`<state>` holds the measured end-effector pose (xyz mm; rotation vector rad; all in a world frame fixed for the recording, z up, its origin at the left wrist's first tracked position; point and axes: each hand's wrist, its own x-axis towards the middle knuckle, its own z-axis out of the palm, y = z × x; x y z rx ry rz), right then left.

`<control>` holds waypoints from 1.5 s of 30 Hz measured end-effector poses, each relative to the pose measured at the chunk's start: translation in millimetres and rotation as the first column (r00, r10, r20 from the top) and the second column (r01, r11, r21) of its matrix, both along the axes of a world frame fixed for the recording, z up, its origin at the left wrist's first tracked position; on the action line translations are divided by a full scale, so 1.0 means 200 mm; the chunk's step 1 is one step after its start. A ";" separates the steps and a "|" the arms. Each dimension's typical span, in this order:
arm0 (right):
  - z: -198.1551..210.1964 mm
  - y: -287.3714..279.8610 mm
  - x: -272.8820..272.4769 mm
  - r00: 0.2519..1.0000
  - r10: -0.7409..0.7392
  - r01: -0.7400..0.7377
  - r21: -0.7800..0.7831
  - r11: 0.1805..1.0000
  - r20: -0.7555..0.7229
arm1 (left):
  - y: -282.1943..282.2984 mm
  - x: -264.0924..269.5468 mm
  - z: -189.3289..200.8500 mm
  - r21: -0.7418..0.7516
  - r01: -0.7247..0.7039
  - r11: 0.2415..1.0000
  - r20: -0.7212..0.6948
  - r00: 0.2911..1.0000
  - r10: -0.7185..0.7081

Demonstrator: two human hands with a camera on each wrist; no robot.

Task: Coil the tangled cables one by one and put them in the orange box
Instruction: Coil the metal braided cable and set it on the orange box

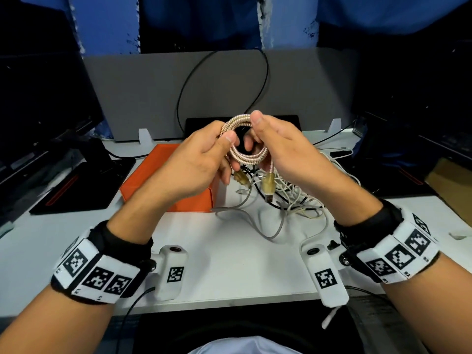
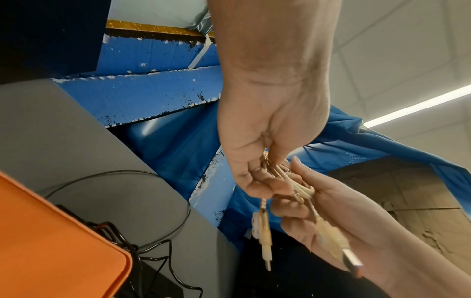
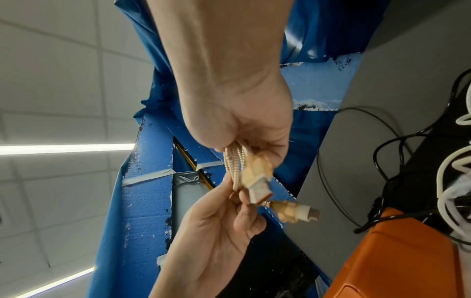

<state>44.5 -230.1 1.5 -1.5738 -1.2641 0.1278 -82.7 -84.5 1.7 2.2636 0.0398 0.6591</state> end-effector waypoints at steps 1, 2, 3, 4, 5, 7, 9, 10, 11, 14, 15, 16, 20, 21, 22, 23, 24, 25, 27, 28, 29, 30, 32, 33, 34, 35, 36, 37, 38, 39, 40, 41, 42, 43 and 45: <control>0.00 0.00 0.01 1.000 0.007 -0.007 -0.017 1.000 -0.004 | 0.00 0.00 0.00 -0.019 0.021 1.000 -0.028 0.999 -0.022; 0.00 0.00 0.02 1.000 0.010 -0.010 -0.037 0.999 0.003 | 0.01 -0.01 0.01 -0.022 0.030 0.999 -0.060 0.998 -0.031; 0.00 -0.01 0.02 1.000 0.010 -0.009 -0.054 0.998 0.020 | 0.02 -0.02 0.02 -0.013 0.033 0.999 -0.096 0.995 -0.034; 0.00 -0.01 0.02 0.999 0.005 -0.002 -0.064 0.998 0.047 | 0.03 -0.02 0.03 -0.003 0.037 0.999 -0.136 0.990 -0.037; 0.00 -0.01 0.02 0.997 -0.004 0.009 -0.069 0.998 0.077 | 0.05 -0.04 0.03 0.013 0.042 0.999 -0.180 0.983 -0.039; 0.00 -0.01 0.01 0.991 -0.036 0.045 -0.074 0.996 0.127 | 0.07 -0.06 0.05 0.061 0.055 0.997 -0.271 0.962 -0.036; 0.00 -0.01 0.01 0.982 -0.070 0.086 -0.088 0.992 0.173 | 0.10 -0.09 0.07 0.094 0.041 0.995 -0.311 0.950 -0.010; 0.00 0.00 0.00 0.970 -0.097 0.122 -0.102 0.987 0.222 | 0.11 -0.10 0.08 0.089 0.025 0.996 -0.292 0.957 0.002; 0.00 0.00 0.01 0.947 -0.136 0.177 -0.117 0.977 0.293 | 0.12 -0.10 0.09 0.056 0.011 0.998 -0.251 0.968 0.004; -0.01 0.01 0.00 0.862 -0.227 0.318 -0.133 0.939 0.453 | 0.09 -0.11 0.12 -0.192 0.025 0.981 -0.081 0.996 -0.041; -0.01 0.01 -0.01 0.857 -0.232 0.325 -0.133 0.936 0.461 | 0.06 -0.11 0.13 -0.286 0.049 0.957 -0.025 0.998 -0.059; -0.02 0.01 -0.01 0.861 -0.227 0.318 -0.132 0.939 0.456 | 0.04 -0.10 0.13 -0.360 0.077 0.930 0.028 0.997 -0.071; -0.01 0.02 -0.03 0.896 -0.209 0.268 -0.103 0.958 0.391 | -0.03 -0.06 0.10 -0.352 0.059 0.934 0.178 0.984 0.005; -0.01 0.01 -0.03 0.896 -0.213 0.268 -0.091 0.959 0.391 | -0.04 -0.06 0.09 -0.347 0.051 0.937 0.214 0.977 0.026; 0.00 0.01 -0.04 0.892 -0.218 0.270 -0.078 0.960 0.397 | -0.05 -0.05 0.09 -0.353 0.049 0.934 0.245 0.969 0.041; 0.00 0.01 -0.04 0.886 -0.223 0.272 -0.066 0.960 0.406 | -0.05 -0.05 0.09 -0.359 0.053 0.932 0.271 0.961 0.050; 0.01 0.01 -0.05 0.880 -0.227 0.275 -0.059 0.960 0.418 | -0.06 -0.06 0.09 -0.357 0.057 0.932 0.295 0.954 0.054; 0.02 0.00 -0.06 0.871 -0.232 0.284 -0.060 0.957 0.433 | -0.07 -0.06 0.09 -0.350 0.061 0.935 0.315 0.947 0.057; 0.03 -0.01 -0.08 0.853 -0.237 0.305 -0.077 0.949 0.465 | -0.08 -0.06 0.09 -0.333 0.062 0.941 0.348 0.935 0.061; 0.04 -0.02 -0.08 0.845 -0.239 0.316 -0.087 0.945 0.479 | -0.08 -0.06 0.08 -0.327 0.060 0.943 0.355 0.933 0.063; 0.04 -0.02 -0.09 0.837 -0.243 0.328 -0.093 0.940 0.491 | -0.08 -0.05 0.08 -0.325 0.066 0.943 0.350 0.935 0.056; 0.04 -0.02 -0.09 0.832 -0.247 0.334 -0.095 0.938 0.497 | -0.08 -0.05 0.08 -0.320 0.071 0.945 0.336 0.941 0.043; 0.03 -0.02 -0.09 0.849 -0.240 0.318 -0.094 0.943 0.470 | -0.07 -0.04 0.07 -0.268 0.051 0.962 0.288 0.957 0.030; 0.02 -0.01 -0.09 0.861 -0.236 0.306 -0.089 0.948 0.451 | -0.07 -0.03 0.06 -0.221 0.020 0.975 0.263 0.964 0.040; 0.02 0.00 -0.09 0.869 -0.234 0.299 -0.085 0.951 0.435 | -0.06 -0.03 0.05 -0.163 -0.023 0.986 0.240 0.969 0.062; 0.01 0.00 -0.09 0.878 -0.236 0.295 -0.081 0.952 0.416 | -0.06 -0.03 0.05 -0.095 -0.073 0.993 0.216 0.972 0.092; 0.01 0.01 -0.09 0.888 -0.236 0.288 -0.077 0.955 0.394 | -0.05 -0.03 0.05 -0.024 -0.127 0.992 0.193 0.973 0.129; 0.00 0.01 -0.09 0.899 -0.234 0.278 -0.070 0.958 0.370 | -0.05 -0.04 0.05 0.030 -0.168 0.985 0.172 0.972 0.160; 0.00 0.01 -0.09 0.908 -0.228 0.265 -0.062 0.962 0.351 | -0.04 -0.05 0.05 0.063 -0.190 0.980 0.162 0.971 0.178; 0.00 0.01 -0.09 0.914 -0.219 0.253 -0.056 0.966 0.341 | -0.04 -0.06 0.06 0.074 -0.195 0.978 0.165 0.969 0.181; 0.00 0.01 -0.09 0.917 -0.208 0.241 -0.056 0.969 0.341 | -0.04 -0.07 0.07 0.064 -0.193 0.979 0.181 0.967 0.179; 0.00 0.01 -0.10 0.917 -0.201 0.234 -0.057 0.971 0.346 | -0.04 -0.08 0.07 0.048 -0.192 0.980 0.205 0.962 0.178; 0.00 0.01 -0.11 0.913 -0.200 0.236 -0.058 0.970 0.355 | -0.05 -0.08 0.08 0.030 -0.199 0.979 0.234 0.954 0.187; 0.01 0.01 -0.11 0.907 -0.208 0.246 -0.058 0.968 0.366 | -0.07 -0.09 0.09 0.013 -0.210 0.978 0.262 0.944 0.199; 0.02 0.00 -0.12 0.894 -0.232 0.267 -0.038 0.963 0.384 | -0.09 -0.09 0.09 0.019 -0.232 0.972 0.308 0.927 0.215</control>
